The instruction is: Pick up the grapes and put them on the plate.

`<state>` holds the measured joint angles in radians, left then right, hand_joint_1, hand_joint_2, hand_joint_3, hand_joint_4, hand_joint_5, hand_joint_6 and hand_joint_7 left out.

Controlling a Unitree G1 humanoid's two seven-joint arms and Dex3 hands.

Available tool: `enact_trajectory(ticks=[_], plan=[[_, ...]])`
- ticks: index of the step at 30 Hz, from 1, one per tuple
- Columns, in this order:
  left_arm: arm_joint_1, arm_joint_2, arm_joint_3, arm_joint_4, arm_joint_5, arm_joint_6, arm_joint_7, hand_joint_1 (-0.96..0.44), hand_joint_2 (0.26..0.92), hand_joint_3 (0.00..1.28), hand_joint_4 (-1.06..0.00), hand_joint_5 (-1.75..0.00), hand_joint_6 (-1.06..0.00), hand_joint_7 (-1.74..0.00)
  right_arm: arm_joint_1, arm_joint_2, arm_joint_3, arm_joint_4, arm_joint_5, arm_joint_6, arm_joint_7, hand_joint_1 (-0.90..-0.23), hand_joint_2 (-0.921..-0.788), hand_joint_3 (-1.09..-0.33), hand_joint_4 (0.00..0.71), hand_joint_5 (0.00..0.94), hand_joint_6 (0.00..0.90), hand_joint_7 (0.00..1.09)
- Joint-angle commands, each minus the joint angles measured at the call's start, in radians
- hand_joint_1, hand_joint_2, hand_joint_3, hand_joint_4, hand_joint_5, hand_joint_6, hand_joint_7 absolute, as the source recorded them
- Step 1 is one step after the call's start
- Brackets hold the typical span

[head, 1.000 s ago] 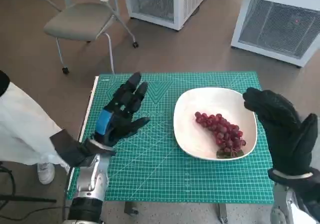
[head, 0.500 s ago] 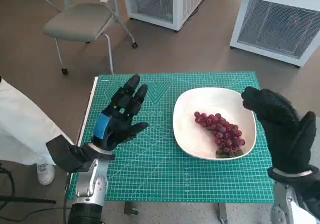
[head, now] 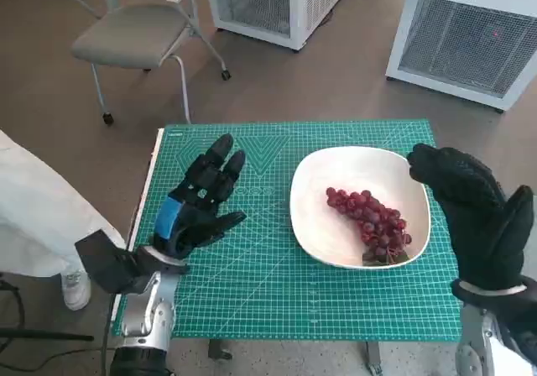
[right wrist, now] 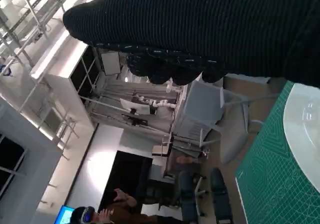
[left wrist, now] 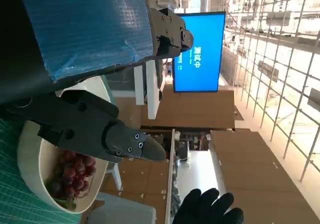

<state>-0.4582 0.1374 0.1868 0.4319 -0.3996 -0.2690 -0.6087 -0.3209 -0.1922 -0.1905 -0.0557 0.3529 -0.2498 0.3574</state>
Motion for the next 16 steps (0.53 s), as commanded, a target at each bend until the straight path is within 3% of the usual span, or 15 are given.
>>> enact_trajectory(ticks=[1, 16], plan=[[0.010, 0.006, 0.004, -0.026, -0.008, 0.005, -0.004, -0.42, 0.892, 0.00, -0.13, 0.00, -0.21, 0.00, 0.012, -0.001, 0.000, 0.006, 0.004, 0.011, 0.001, -0.492, -0.921, -0.582, 0.392, 0.550, 0.172, 0.90], [0.018, 0.006, 0.000, -0.035, -0.005, 0.005, -0.006, -0.42, 0.892, 0.00, -0.14, 0.00, -0.22, 0.00, 0.010, 0.004, 0.002, 0.013, 0.003, 0.007, 0.000, -0.491, -0.921, -0.582, 0.393, 0.548, 0.175, 0.89]])
